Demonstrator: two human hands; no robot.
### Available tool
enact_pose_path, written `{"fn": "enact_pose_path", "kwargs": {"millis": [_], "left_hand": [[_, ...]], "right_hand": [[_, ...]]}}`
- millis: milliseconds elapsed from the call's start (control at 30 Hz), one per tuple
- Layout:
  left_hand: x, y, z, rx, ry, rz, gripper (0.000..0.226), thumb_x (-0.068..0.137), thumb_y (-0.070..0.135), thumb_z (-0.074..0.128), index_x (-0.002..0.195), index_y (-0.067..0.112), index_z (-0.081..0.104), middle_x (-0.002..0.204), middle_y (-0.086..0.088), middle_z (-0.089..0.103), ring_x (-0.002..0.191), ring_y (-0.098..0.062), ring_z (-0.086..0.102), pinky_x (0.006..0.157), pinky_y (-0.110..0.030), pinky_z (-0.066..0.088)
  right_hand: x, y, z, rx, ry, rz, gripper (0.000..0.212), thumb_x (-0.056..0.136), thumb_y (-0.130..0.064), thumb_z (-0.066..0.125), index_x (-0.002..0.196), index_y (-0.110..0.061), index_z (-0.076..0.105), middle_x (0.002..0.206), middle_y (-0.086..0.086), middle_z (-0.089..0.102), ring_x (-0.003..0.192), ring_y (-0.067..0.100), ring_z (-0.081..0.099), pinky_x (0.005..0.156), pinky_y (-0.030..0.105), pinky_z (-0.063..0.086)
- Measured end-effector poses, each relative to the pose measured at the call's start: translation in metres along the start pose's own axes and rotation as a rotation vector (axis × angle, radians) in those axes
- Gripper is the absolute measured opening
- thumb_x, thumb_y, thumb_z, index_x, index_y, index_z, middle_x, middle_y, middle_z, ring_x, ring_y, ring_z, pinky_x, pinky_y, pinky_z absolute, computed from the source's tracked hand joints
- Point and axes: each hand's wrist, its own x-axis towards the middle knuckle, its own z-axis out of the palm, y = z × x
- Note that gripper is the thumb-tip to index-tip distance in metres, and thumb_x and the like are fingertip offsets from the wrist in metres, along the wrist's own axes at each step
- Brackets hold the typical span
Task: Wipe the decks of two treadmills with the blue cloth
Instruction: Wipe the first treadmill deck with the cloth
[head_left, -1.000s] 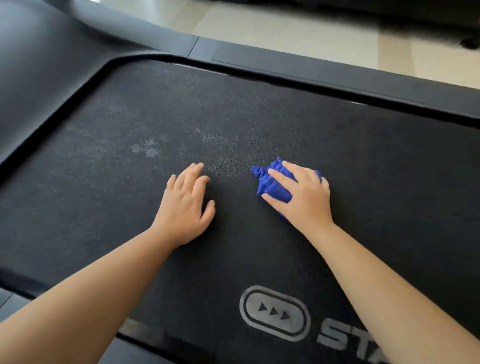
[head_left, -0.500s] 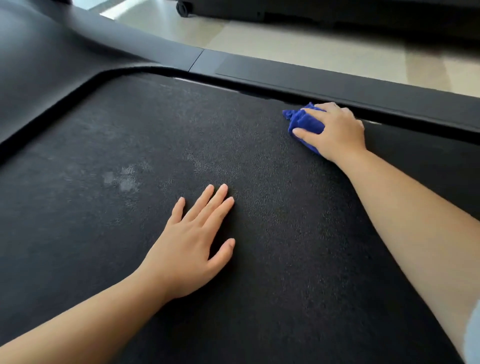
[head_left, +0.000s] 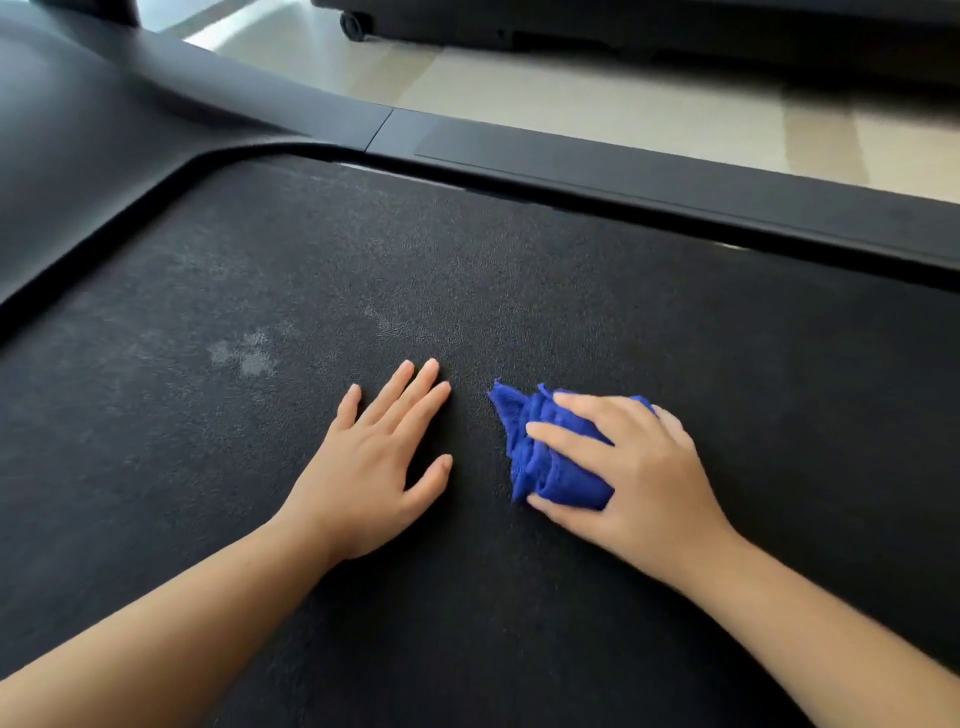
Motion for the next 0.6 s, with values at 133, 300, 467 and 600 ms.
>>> {"fn": "enact_pose_path", "kwargs": {"millis": [133, 300, 467, 600], "left_hand": [[-0.001, -0.001, 0.001, 0.013, 0.000, 0.003, 0.070, 0.083, 0.057, 0.017, 0.147, 0.028, 0.015, 0.153, 0.016, -0.002, 0.139, 0.001, -0.012, 0.113, -0.036, -0.005], [-0.002, 0.000, 0.001, 0.033, 0.006, -0.016, 0.069, 0.084, 0.057, 0.018, 0.146, 0.028, 0.016, 0.153, 0.017, 0.002, 0.140, -0.001, -0.007, 0.113, -0.035, -0.003], [-0.002, 0.000, 0.002, 0.071, -0.001, -0.019, 0.071, 0.083, 0.057, 0.018, 0.147, 0.026, 0.018, 0.153, 0.016, 0.003, 0.141, -0.003, -0.003, 0.114, -0.038, 0.001], [-0.001, 0.001, 0.002, 0.094, 0.002, -0.015, 0.075, 0.080, 0.059, 0.014, 0.147, 0.025, 0.017, 0.153, 0.015, 0.002, 0.141, -0.004, -0.003, 0.114, -0.039, 0.002]], "right_hand": [[0.059, 0.047, 0.008, -0.087, -0.014, 0.138, 0.062, 0.069, -0.068, 0.046, 0.114, -0.031, 0.066, 0.122, 0.000, 0.061, 0.107, 0.028, 0.057, 0.089, 0.052, 0.043], [0.126, 0.110, 0.008, -0.162, -0.077, 0.462, 0.057, 0.082, -0.060, 0.056, 0.133, -0.035, 0.050, 0.140, -0.003, 0.043, 0.127, 0.026, 0.036, 0.101, 0.048, 0.030], [0.070, 0.079, -0.002, -0.162, -0.075, 0.373, 0.054, 0.082, -0.057, 0.057, 0.130, -0.033, 0.053, 0.137, -0.001, 0.046, 0.124, 0.026, 0.039, 0.102, 0.050, 0.029], [-0.013, 0.009, -0.015, -0.112, 0.009, 0.223, 0.054, 0.072, -0.060, 0.050, 0.113, -0.029, 0.066, 0.122, 0.002, 0.060, 0.108, 0.028, 0.055, 0.089, 0.058, 0.042]]}}
